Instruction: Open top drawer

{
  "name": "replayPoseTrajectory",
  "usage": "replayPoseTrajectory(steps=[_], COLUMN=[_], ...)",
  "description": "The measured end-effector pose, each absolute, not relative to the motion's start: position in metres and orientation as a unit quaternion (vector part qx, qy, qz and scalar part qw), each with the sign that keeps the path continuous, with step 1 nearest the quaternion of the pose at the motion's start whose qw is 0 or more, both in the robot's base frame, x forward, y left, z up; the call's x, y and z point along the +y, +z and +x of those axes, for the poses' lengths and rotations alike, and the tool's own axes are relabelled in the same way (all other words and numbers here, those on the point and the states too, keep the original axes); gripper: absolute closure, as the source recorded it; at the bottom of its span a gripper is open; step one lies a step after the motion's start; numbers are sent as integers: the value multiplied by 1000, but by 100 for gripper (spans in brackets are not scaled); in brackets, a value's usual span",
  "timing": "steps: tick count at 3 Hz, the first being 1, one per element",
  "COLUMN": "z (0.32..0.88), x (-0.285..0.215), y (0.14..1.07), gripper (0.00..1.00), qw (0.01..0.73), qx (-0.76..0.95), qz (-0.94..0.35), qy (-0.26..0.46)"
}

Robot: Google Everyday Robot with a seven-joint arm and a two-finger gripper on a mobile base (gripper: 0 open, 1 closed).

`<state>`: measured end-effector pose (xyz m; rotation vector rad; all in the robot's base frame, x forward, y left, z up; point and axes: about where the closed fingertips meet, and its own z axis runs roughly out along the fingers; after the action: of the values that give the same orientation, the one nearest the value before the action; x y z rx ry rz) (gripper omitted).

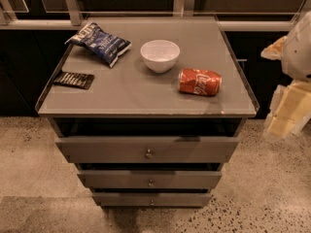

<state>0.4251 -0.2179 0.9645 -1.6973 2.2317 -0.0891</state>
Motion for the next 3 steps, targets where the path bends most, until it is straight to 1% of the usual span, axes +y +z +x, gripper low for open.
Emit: replayPoseTrajectory(steps=[1, 2, 3], z=[390, 361, 352], x=[-209, -204, -182], y=[945, 895, 817], gripper=[0, 0, 0], qw=[206, 252, 278], qx=[797, 817, 829], qz=[-568, -518, -471], qy=[-11, 38, 116])
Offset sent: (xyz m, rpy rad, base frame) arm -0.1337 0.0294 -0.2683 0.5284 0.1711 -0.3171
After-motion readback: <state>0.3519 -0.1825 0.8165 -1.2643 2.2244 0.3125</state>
